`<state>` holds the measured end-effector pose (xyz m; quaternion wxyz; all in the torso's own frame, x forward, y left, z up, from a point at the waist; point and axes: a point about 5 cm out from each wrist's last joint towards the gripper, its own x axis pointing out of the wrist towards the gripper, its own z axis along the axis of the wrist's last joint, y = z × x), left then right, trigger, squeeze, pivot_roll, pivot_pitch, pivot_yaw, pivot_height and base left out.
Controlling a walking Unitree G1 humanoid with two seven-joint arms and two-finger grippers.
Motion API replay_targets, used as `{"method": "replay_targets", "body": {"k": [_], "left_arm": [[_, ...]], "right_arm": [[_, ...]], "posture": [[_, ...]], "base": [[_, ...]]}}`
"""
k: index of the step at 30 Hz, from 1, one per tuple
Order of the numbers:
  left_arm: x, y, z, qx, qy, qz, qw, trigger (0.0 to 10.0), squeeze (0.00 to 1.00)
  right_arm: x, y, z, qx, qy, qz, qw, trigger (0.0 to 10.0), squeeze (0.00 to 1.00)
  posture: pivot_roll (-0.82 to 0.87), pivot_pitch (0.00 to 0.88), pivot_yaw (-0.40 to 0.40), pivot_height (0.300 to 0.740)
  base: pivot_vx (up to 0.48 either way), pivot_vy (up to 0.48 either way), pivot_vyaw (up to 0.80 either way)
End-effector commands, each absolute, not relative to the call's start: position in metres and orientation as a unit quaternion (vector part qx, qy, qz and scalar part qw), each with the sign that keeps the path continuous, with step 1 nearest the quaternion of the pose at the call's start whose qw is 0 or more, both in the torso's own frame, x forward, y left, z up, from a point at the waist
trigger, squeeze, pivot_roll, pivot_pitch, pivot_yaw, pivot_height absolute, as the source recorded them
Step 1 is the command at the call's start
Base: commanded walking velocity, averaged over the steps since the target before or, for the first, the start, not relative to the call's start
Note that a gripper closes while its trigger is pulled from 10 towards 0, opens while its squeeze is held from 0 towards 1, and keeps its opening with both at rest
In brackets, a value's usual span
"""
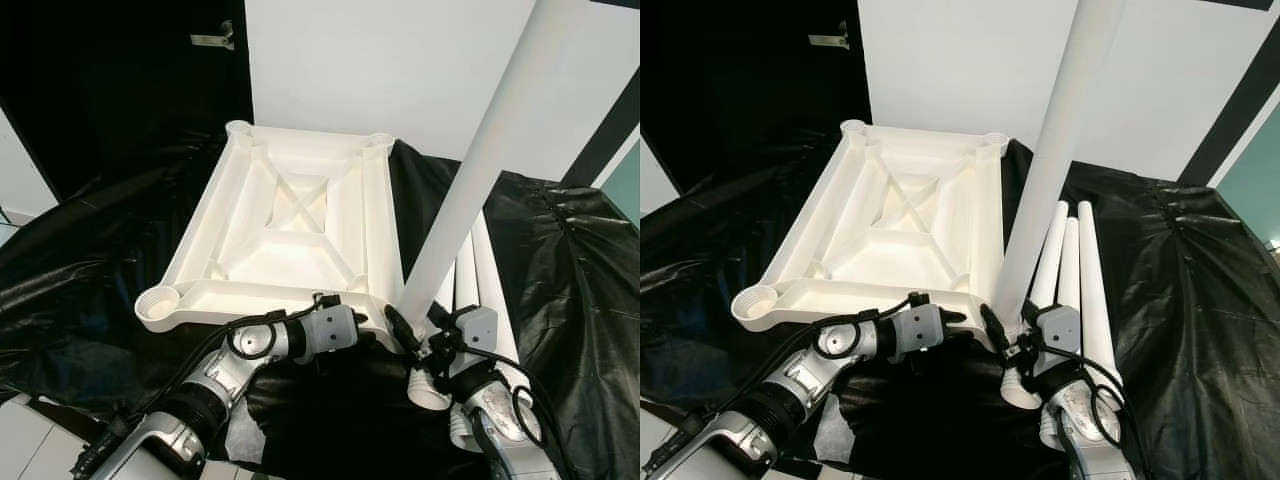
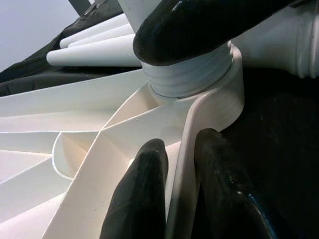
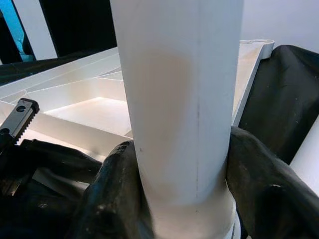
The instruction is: Building children table
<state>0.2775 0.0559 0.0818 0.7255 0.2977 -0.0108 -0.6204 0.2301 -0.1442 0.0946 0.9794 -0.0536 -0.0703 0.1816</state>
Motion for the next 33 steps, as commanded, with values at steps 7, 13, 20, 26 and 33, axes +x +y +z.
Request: {"method": "replay_targets", "body": {"k": [7, 13, 20, 26, 33], "left_arm": [[0.256, 0.056, 0.05, 0.314, 0.06, -0.684, 0.656, 10.0, 0.0], [0.255, 0.052, 0.049, 0.311, 0.057, -0.685, 0.657, 10.0, 0.0], [0.255, 0.054, 0.05, 0.312, 0.056, -0.685, 0.656, 10.0, 0.0], [0.256, 0.058, 0.05, 0.314, 0.058, -0.683, 0.657, 10.0, 0.0], [0.254, 0.056, 0.05, 0.311, 0.056, -0.685, 0.657, 10.0, 0.0]], "right_arm": [[0.241, -0.175, 0.089, -0.082, -0.028, 0.19, 0.978, 10.0, 0.0], [0.25, -0.178, 0.101, -0.087, -0.03, 0.235, 0.968, 10.0, 0.0], [0.25, -0.178, 0.1, -0.08, 0.015, 0.342, 0.936, 4.4, 0.0], [0.247, -0.185, 0.103, -0.074, 0.037, 0.41, 0.908, 0.0, 0.0], [0.248, -0.187, 0.103, -0.06, 0.037, 0.398, 0.915, 0.0, 0.0]], "posture": [[0.22, 0.0, -0.087, 0.74], [0.21, 0.0, -0.085, 0.74], [0.22, 0.0, -0.083, 0.74], [0.22, 0.0, -0.083, 0.74], [0.23, 0.0, -0.091, 0.74]], "base": [[0.0, 0.0, 0.0], [0.0, 0.0, 0.0], [0.0, 0.0, 0.0], [0.0, 0.0, 0.0], [0.0, 0.0, 0.0]]}}
